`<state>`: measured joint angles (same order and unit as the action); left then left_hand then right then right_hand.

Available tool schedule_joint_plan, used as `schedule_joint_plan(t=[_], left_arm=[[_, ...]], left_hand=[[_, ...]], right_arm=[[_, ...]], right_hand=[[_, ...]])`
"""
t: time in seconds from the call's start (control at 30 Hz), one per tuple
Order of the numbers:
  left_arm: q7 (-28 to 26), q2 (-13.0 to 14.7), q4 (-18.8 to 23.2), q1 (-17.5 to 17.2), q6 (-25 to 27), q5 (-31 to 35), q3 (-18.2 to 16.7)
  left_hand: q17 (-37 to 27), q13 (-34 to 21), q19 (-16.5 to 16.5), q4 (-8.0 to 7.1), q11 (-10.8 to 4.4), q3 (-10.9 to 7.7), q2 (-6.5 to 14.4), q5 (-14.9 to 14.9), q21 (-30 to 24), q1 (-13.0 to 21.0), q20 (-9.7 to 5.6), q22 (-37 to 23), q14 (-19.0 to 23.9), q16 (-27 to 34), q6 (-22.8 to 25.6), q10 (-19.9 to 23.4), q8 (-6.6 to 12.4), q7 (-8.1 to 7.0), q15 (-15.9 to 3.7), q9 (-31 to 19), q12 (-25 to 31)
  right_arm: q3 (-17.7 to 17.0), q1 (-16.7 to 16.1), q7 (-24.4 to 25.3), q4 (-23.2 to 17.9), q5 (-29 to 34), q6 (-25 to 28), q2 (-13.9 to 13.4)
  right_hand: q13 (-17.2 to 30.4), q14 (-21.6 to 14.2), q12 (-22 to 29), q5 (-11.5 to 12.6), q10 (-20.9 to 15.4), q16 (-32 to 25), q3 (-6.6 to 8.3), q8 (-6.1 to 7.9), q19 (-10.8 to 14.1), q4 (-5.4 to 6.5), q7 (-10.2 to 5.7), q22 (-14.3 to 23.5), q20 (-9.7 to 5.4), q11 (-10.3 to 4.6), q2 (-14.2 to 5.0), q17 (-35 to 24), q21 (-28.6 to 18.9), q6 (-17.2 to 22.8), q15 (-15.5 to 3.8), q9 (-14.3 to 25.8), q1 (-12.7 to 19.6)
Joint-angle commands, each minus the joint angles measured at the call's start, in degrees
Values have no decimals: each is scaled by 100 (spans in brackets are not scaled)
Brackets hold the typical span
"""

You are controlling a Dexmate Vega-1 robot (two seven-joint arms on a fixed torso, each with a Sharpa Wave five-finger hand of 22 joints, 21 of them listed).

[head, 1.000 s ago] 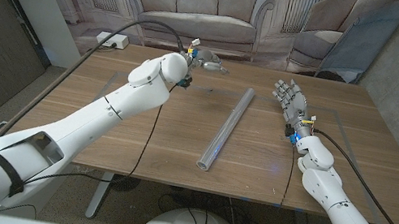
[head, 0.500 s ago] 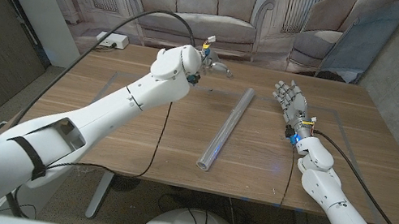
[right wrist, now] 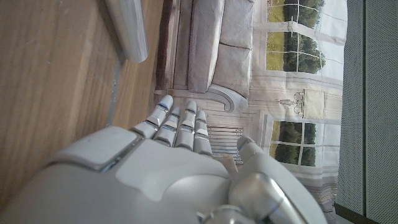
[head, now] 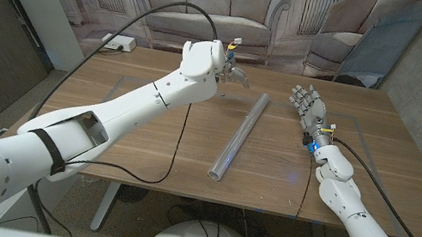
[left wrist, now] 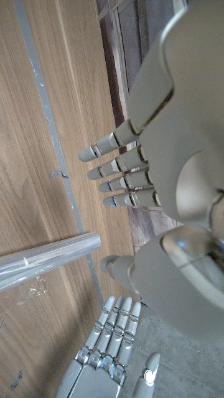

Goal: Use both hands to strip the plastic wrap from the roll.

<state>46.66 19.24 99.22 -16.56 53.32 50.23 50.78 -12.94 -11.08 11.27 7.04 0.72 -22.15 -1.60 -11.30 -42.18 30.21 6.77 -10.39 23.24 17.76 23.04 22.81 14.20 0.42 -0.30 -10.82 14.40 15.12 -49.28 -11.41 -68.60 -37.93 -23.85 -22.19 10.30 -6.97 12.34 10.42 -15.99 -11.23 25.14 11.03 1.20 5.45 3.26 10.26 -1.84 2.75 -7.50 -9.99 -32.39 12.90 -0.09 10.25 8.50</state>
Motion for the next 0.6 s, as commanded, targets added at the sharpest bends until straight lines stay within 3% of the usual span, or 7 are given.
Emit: schedule_joint_plan(t=[0.03, 0.2, 0.37, 0.43, 0.6], left_arm=[[1004, -468, -640, 394, -113, 825, 255], [1383, -706, -1003, 546, -321, 1191, 324], [1535, -957, -1254, 573, -545, 1593, 311], [1595, -1061, -1345, 555, -631, 1705, 253], [1857, -1319, -1682, 608, -904, 2090, 231]], left_hand=[[-24, -18, 63, 15, 14, -38, 18, -11, -10, 88, -4, -16, 65, 37, 110, 101, 34, -6, -30, -18, 42], [-50, -26, 122, 3, 45, -49, 56, -9, -14, 113, -15, -18, 92, 55, 192, 163, 36, 0, -29, -21, 29], [-77, -37, 262, 5, -12, -68, 90, 3, -38, 168, -33, -18, 283, 139, 439, 417, 84, 18, -63, -26, 69], [-91, -48, 324, 12, -94, -71, 87, 10, -37, 204, -32, -18, 386, 181, 617, 722, 114, -38, -114, -29, 136], [-95, -54, 406, 28, -134, -58, 44, 11, -48, 230, -42, -16, 463, 208, 781, 773, 150, -55, -157, -30, 119]], right_arm=[[-61, 77, -224, 200, -94, -79, 91], [-95, 108, -321, 279, -136, -107, 131], [-125, 143, -413, 370, -169, -143, 182], [-139, 155, -453, 411, -188, -160, 206], [-180, 179, -543, 508, -229, -201, 260]], right_hand=[[15, -45, 7, 4, -66, 5, -32, -9, 51, -12, 19, 15, -158, -1, -214, -20, 11, 71, 1, 22, 62], [15, -48, 7, 4, -75, 6, -35, -9, 62, -13, 24, 16, -160, -6, -214, -20, 17, 75, -5, 23, 63], [15, -51, 8, 4, -85, 7, -38, -9, 70, -15, 22, 16, -157, -7, -213, -19, 23, 81, -3, 23, 66], [15, -60, 9, 4, -90, 5, -39, -8, 75, -15, 19, 16, -159, -1, -213, -18, 24, 85, -4, 23, 66], [15, -63, 7, 3, -93, 6, -45, -6, 88, -14, 13, 17, -159, -7, -211, -19, 28, 96, -5, 23, 64]])
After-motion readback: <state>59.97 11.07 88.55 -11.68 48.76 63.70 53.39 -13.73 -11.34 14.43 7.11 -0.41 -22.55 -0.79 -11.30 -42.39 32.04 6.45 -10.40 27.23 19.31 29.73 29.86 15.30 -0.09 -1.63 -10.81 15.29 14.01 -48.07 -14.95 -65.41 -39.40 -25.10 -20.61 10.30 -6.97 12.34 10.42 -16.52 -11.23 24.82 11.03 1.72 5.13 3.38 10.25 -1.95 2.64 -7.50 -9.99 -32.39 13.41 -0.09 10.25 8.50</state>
